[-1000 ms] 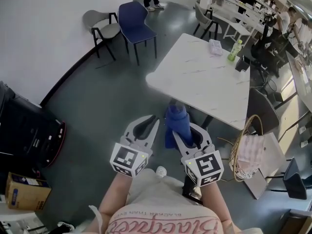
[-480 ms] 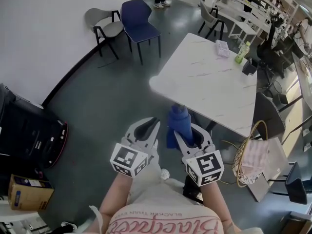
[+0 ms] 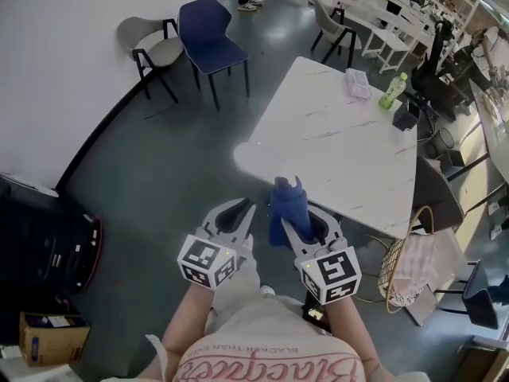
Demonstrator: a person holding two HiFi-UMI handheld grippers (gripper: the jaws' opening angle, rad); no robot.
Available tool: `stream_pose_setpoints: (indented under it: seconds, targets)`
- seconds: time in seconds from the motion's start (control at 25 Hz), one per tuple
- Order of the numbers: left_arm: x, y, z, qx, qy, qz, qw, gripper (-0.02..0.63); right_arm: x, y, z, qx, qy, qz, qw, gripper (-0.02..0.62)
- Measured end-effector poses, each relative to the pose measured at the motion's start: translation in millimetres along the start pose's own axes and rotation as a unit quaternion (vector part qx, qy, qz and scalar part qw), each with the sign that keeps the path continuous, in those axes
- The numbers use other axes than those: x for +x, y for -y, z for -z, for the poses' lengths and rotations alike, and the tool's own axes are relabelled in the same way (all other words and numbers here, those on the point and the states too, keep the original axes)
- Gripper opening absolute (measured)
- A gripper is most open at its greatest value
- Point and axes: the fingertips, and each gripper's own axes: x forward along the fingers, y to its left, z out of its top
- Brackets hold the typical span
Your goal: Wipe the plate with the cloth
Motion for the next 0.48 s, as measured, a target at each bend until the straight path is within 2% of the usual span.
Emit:
stream_pose_setpoints:
  seconds: [0.32, 0.48]
  targets:
    - [45, -61, 5, -0.031, -0.033, -0.003, 0.9990, 0.043, 62, 35, -2, 0.017, -0.024, 0.007, 1.000, 0.129]
    - [69, -87, 6, -0.045, -0.060, 0.009, 0.9971, 0.132, 93, 56, -13, 0.020, -0.026, 0.016, 0.999, 0.129]
